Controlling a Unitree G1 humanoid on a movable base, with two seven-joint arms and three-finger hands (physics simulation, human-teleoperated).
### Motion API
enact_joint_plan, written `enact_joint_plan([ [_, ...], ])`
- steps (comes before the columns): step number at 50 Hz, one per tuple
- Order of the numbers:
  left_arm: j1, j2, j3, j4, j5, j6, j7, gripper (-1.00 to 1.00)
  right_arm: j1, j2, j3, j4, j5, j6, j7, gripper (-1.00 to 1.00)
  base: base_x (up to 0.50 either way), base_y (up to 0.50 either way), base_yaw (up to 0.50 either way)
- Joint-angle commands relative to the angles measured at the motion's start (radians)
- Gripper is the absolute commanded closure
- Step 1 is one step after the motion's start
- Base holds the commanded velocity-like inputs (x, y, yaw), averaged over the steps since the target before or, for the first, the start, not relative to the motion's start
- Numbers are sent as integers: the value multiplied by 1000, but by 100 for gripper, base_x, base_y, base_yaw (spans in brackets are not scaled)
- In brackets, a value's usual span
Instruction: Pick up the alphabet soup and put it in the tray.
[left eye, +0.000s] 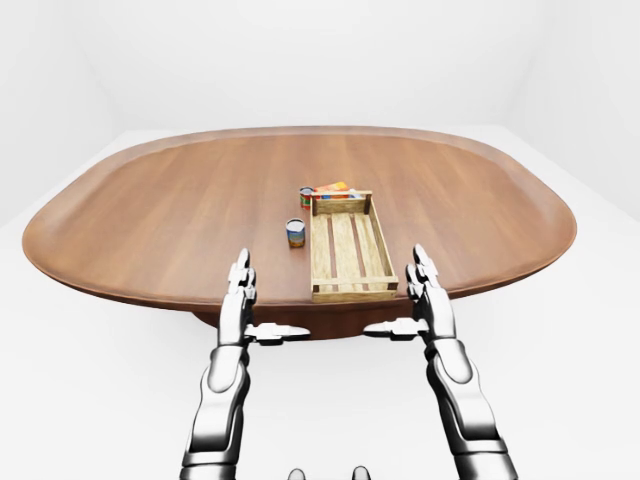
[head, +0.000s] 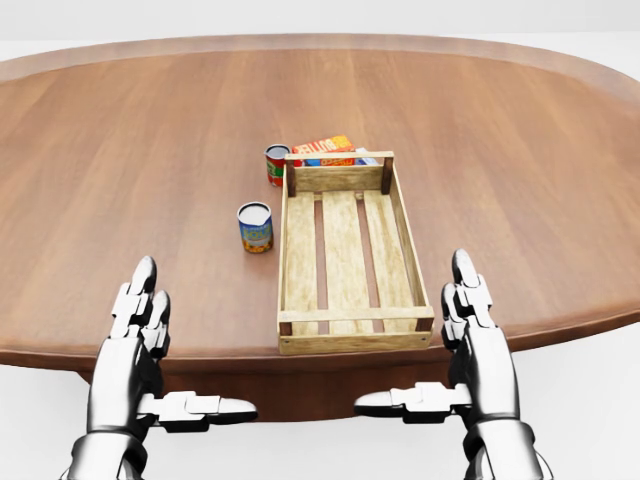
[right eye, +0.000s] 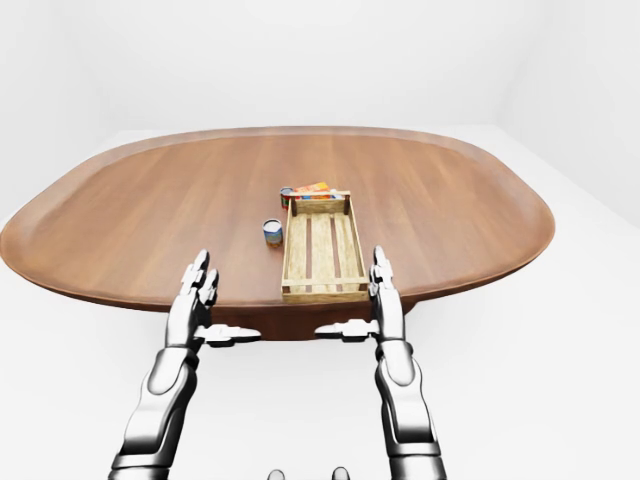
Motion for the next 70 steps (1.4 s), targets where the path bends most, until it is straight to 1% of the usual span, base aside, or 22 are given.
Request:
enact_joint_plan([
  [1, -11, 17, 16, 13, 7, 20, -19, -100, -11, -13, -37, 17, 36, 8, 9, -100, 0, 0, 0],
  [2, -16, 14, 20, 18, 10, 27, -9, -100, -11, -14, -37, 18, 39, 9, 9, -100, 0, 0, 0],
  [3, -20, 13, 21, 24, 2, 23, -15, -100, -11, -14, -38, 18, 40, 10, 7, -100, 0, 0, 0],
  [4, -23, 13, 24, 26, 6, 25, -5, -100, -10, -14, -39, 17, 42, 10, 5, -100, 0, 0, 0],
  [5, -23, 14, 27, 22, -1, 34, -10, -100, -9, -14, -39, 17, 44, 11, 5, -100, 0, 0, 0],
  [6, -21, 13, 28, 16, -13, 35, -18, -100, -9, -14, -39, 18, 44, 11, 3, -100, 0, 0, 0],
  [8, -23, 15, 27, 20, 1, 32, -5, -100, -9, -15, -38, 20, 43, 11, 2, -100, 0, 0, 0],
  [11, -24, 15, 25, 22, 5, 35, -3, -100, -8, -15, -39, 19, 44, 11, 1, -100, 0, 0, 0],
  [20, -20, 14, 22, 19, 8, 35, -7, -100, -6, -15, -36, 19, 40, 10, 1, -100, 0, 0, 0],
  [27, -23, 15, 24, 28, 10, 27, -5, -100, -6, -15, -36, 19, 39, 10, 2, -100, 0, 0, 0],
  [32, -24, 14, 23, 29, 10, 27, -5, -100, -7, -15, -35, 20, 37, 10, 3, -100, 0, 0, 0],
  [35, -22, 14, 20, 28, 12, 23, -7, -100, -6, -15, -35, 17, 37, 12, 2, -100, 0, 0, 0],
  [42, -25, 14, 22, 31, 18, 28, 0, -100, -6, -14, -34, 17, 37, 12, 2, -100, 0, 0, 0],
  [43, -28, 16, 21, 32, 40, 53, 20, -100, -6, -14, -34, 16, 38, 12, 2, -100, 0, 0, 0],
  [44, -34, 16, 19, 49, 33, 37, 8, -100, -6, -14, -34, 16, 37, 12, 1, -100, 0, 0, 0],
  [45, -33, 22, 11, 36, 70, 85, 26, -100, -6, -14, -34, 17, 37, 12, 1, -100, 0, 0, 0],
  [47, -32, 20, 12, 35, 74, 85, 26, -100, -6, -14, -34, 17, 37, 12, 1, -100, 0, 0, 0],
  [48, -38, 18, 14, 46, 86, 74, 43, -100, -6, -14, -34, 17, 37, 12, 2, -100, 0, 0, 0],
  [49, -36, 17, 16, 44, 83, 64, 41, -100, -7, -14, -34, 17, 37, 12, 2, -100, 0, 0, 0],
  [64, -36, 17, 12, 54, 107, 50, 49, -100, -7, -14, -32, 14, 31, 17, -1, -100, 0, 0, 0],
  [69, -36, 17, 10, 57, 118, 47, 52, -100, -7, -14, -37, 7, 31, 32, -14, -100, 0, 0, 0],
  [70, -35, 18, 9, 54, 124, 46, 54, -100, -9, -16, -35, -1, 23, 51, -19, -100, 0, 0, 0],
])
